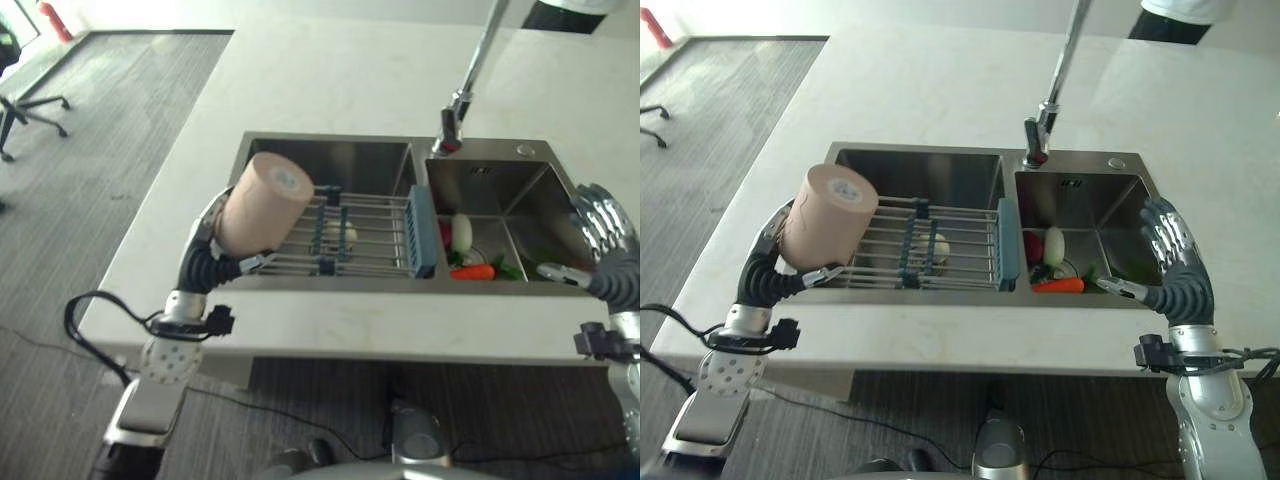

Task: Place the dishes in the dishwasher.

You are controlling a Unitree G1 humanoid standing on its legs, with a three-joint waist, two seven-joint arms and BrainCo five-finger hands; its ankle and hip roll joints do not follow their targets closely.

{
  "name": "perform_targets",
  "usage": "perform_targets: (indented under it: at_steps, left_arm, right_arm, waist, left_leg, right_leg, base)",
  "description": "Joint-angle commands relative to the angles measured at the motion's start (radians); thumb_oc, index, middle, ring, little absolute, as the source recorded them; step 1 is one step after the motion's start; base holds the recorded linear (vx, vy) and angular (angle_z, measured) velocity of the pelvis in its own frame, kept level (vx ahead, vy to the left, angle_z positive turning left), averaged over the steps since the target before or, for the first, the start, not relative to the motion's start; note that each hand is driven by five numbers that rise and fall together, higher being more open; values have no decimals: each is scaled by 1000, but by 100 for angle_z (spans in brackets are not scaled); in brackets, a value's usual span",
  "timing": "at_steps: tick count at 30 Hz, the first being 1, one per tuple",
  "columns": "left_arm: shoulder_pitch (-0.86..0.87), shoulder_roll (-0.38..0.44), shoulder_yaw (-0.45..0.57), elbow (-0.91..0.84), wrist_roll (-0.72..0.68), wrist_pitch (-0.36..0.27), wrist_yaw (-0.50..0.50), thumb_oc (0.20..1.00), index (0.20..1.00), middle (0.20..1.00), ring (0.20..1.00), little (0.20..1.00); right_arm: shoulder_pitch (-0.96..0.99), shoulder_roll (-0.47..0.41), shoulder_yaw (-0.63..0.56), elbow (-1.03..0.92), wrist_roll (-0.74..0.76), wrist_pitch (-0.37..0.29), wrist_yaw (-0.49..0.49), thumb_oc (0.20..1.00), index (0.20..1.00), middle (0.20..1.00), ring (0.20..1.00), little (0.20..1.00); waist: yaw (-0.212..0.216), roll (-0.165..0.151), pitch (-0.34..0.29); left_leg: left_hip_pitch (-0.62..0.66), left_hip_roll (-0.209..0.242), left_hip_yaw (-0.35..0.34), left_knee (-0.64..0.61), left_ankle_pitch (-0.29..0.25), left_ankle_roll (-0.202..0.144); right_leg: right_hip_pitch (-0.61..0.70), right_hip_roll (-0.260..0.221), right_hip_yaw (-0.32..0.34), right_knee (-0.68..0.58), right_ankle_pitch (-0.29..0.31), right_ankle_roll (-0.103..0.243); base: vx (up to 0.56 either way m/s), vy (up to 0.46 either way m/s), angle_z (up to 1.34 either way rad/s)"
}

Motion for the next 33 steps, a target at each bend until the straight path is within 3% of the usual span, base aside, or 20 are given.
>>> perform_targets:
  at_steps: [1,4,6,12,17,25,30,33]
  left_arm:
    - [-31,46,77,-96,-37,-96,-5,200,200,200,200,200]
    - [-68,60,62,-103,-25,-77,9,200,200,200,200,200]
    - [-103,70,33,-102,-9,-57,50,200,200,200,200,200]
    - [-141,47,-1,-77,-22,-32,114,200,200,200,200,200]
    - [-80,30,39,-81,-50,-68,102,200,200,200,200,200]
    - [-55,11,46,-78,-63,-59,125,200,200,200,200,200]
    - [9,-17,75,-97,-91,-55,145,200,200,200,200,200]
    - [40,-20,94,-108,-102,-68,133,200,200,200,200,200]
  right_arm:
    - [-89,9,-39,-29,45,-98,1,1000,1000,1000,1000,1000]
    - [-97,13,-4,-51,7,-101,-37,1000,1000,1000,1000,1000]
    - [-127,15,34,-44,-21,-99,-58,1000,1000,1000,1000,1000]
    - [-183,-14,74,-14,-47,-98,-87,1000,1000,1000,1000,1000]
    - [-142,1,54,-31,-32,-98,-58,1000,1000,1000,1000,1000]
    - [-167,4,91,-41,-14,-84,4,1000,1000,1000,1000,1000]
    - [-189,-3,120,-60,3,-78,72,1000,1000,1000,1000,1000]
    - [-224,-25,141,-72,-22,-36,90,1000,1000,1000,1000,1000]
  waist:
    - [15,53,-24]
    - [19,58,-52]
    - [28,49,-65]
    - [56,36,-93]
    - [54,46,-122]
    - [78,53,-140]
    - [139,55,-139]
    - [189,63,-121]
  left_leg:
    - [178,40,-83,-163,-52,-83]
    - [124,59,-82,-163,-13,-74]
    - [109,65,-74,-163,-6,-85]
    - [73,75,-69,-163,25,-117]
    - [78,77,-68,-163,24,-119]
    - [81,84,-84,-163,36,-133]
    - [54,115,-79,-163,87,-171]
    - [-35,172,-38,-163,164,-226]
  right_leg:
    - [-21,100,51,115,-96,-53]
    - [55,118,84,190,-192,-72]
    - [119,121,83,109,-216,-82]
    - [224,157,93,-88,-204,-103]
    - [240,175,97,-108,-215,-117]
    - [256,181,74,-124,-219,-127]
    - [263,175,7,-124,-231,-136]
    - [266,173,-46,-124,-246,-133]
  base:
    - [-270,42,7]
    - [-294,-33,21]
    - [-175,-126,35]
    - [-128,-165,-3]
    - [-53,-102,-1]
    - [-17,-78,9]
    - [-31,-65,22]
    - [-195,-3,72]
